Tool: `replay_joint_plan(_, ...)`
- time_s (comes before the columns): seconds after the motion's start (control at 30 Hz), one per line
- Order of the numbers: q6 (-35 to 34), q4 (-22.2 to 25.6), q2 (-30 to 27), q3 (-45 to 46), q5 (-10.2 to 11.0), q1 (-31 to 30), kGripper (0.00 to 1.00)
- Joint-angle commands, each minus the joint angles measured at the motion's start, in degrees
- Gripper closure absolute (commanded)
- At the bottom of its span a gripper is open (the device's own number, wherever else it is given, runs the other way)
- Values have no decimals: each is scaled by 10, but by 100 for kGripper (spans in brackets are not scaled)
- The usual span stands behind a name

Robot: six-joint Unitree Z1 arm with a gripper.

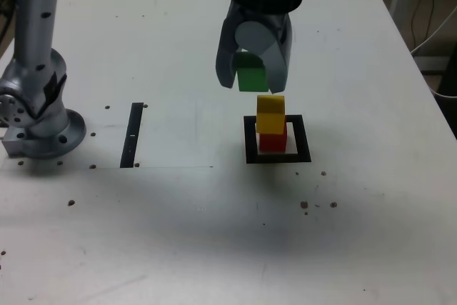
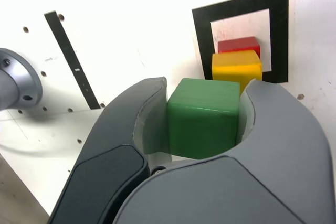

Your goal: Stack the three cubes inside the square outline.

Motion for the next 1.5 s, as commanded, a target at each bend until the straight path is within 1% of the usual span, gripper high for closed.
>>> replay_joint_plan(0.0,-1,0,4,2,-3,0,70)
replay_joint_plan(0.53,-1,-1,18,-7,-8,0,70)
replay_joint_plan(0.73,-1,-6,38,-5,-13,6,65)
replay_joint_plan(0.87,-1,-8,43,-6,-13,9,64)
replay_joint_plan(1.07,-1,-18,44,-8,-11,9,64)
replay_joint_plan(1.3,3,-45,46,0,-10,9,64)
replay_joint_plan(1.4,3,-51,47,6,-10,9,60)
replay_joint_plan(1.47,3,-53,48,11,-11,10,53)
